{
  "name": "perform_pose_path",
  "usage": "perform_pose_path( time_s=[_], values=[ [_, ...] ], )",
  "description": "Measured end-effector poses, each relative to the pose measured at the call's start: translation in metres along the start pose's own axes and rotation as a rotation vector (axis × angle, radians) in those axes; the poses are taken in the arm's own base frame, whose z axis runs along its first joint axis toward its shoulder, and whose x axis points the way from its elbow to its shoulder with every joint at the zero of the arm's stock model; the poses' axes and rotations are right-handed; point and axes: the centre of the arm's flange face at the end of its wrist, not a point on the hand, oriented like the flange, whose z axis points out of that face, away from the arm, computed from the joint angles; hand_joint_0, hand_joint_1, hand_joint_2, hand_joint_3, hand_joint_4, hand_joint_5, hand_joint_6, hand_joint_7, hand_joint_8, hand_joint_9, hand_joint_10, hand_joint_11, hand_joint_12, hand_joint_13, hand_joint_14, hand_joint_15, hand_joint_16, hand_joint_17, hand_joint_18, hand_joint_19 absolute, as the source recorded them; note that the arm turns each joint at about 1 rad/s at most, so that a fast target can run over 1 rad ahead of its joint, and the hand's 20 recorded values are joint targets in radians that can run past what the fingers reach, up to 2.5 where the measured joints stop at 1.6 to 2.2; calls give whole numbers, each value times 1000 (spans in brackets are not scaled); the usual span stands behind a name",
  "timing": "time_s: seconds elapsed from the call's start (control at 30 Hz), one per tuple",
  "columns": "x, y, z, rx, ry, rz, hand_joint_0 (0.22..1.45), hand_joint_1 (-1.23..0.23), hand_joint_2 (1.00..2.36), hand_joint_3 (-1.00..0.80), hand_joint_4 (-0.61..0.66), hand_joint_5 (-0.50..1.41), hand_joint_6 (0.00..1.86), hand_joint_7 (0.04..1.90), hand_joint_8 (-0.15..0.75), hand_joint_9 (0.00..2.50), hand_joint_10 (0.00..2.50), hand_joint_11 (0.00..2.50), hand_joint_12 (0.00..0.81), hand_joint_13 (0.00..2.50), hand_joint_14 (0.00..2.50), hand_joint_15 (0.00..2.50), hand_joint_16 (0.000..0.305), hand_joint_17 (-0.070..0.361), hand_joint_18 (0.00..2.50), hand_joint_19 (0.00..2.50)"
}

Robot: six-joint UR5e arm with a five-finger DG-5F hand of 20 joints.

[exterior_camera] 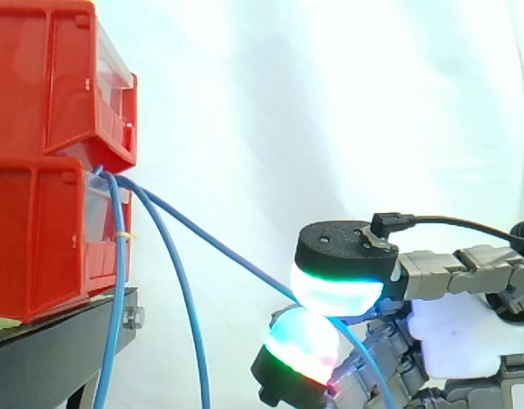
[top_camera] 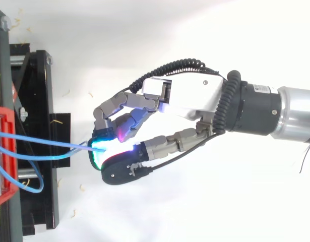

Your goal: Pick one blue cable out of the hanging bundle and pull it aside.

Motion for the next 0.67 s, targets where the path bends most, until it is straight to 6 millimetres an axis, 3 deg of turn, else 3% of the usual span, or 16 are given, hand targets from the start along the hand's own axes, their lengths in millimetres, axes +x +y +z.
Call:
perform_pose_path(
  time_s=[0.67],
  values=[
    [0,0,0,0,0,0,612,-701,1004,113,48,-121,928,1344,362,883,14,701,390,778,17,538,61,138,727,458]
  ],
)
